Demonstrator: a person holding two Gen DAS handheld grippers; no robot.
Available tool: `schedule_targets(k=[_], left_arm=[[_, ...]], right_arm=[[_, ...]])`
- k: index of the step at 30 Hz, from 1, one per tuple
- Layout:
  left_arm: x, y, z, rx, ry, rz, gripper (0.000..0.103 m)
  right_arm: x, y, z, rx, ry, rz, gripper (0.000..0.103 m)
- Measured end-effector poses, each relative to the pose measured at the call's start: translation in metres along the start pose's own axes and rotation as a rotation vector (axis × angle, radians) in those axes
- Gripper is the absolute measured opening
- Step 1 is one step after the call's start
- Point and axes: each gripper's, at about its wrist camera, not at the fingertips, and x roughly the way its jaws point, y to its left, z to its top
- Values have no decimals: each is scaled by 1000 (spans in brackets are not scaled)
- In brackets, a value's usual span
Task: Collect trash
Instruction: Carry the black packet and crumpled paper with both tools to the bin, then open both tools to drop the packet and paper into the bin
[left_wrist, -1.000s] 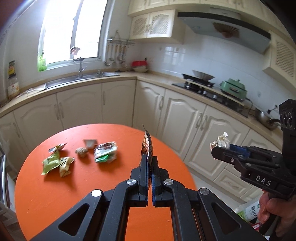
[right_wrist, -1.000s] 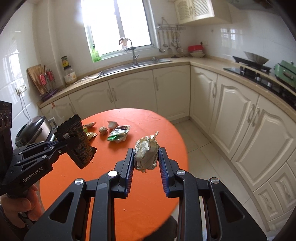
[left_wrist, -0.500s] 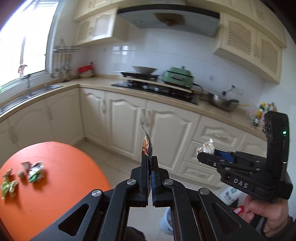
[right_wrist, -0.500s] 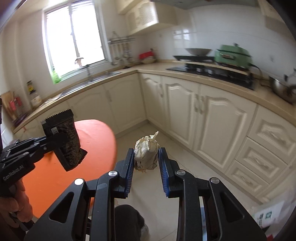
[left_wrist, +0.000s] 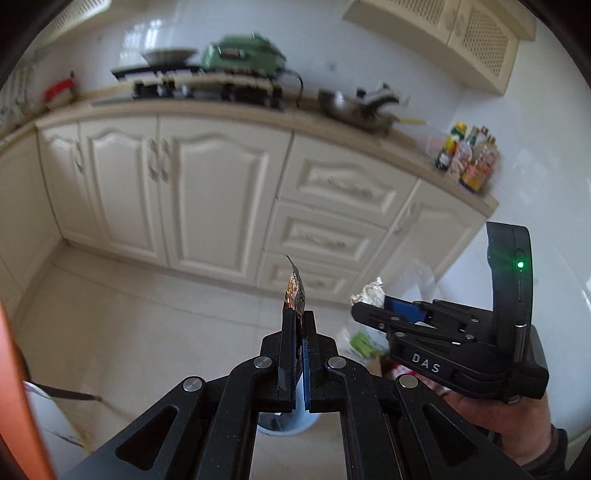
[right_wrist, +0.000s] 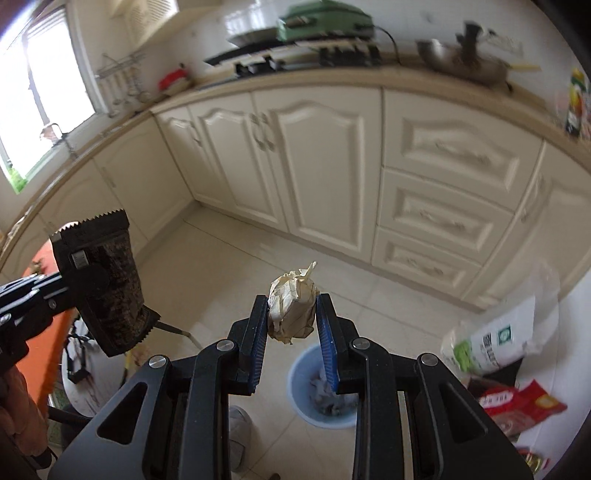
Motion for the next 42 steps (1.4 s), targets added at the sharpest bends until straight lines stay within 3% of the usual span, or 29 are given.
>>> schedule_targets(k=[8,16,19,21,22,23,24,26,29,35,42], left_arm=[[112,17,-3,-51,232,-40,0],[213,26,28,-77,384,-51,0],[243,22,36,-79,410,-39,6],[255,24,37,-81,428,-29,17],[257,25,37,-79,432,-15,34],[257,27,40,-79,424,9,54],[257,26,41,-78,408,28,62],[253,25,44,-70,380,65,80],[246,23,46,-28,361,152,90],[234,11,45,18,319,271,95],[176,7,22,-1,255,290,95]], right_arm=[[85,-58,-39,120,193,-24,26],[136,-80,-64,175,294,-36,29],[146,-86,-69,192,308,-44,32],[149,-89,-71,207,310,-55,42],[150,-90,-72,213,312,-55,47],[151,-92,-74,219,315,-58,60],[151,-92,-75,223,310,-66,80],[149,-93,-78,232,296,-64,103],[148,-90,-80,238,307,-91,103],[140,-80,-78,250,306,-96,103],[113,-51,-59,203,249,-86,103]])
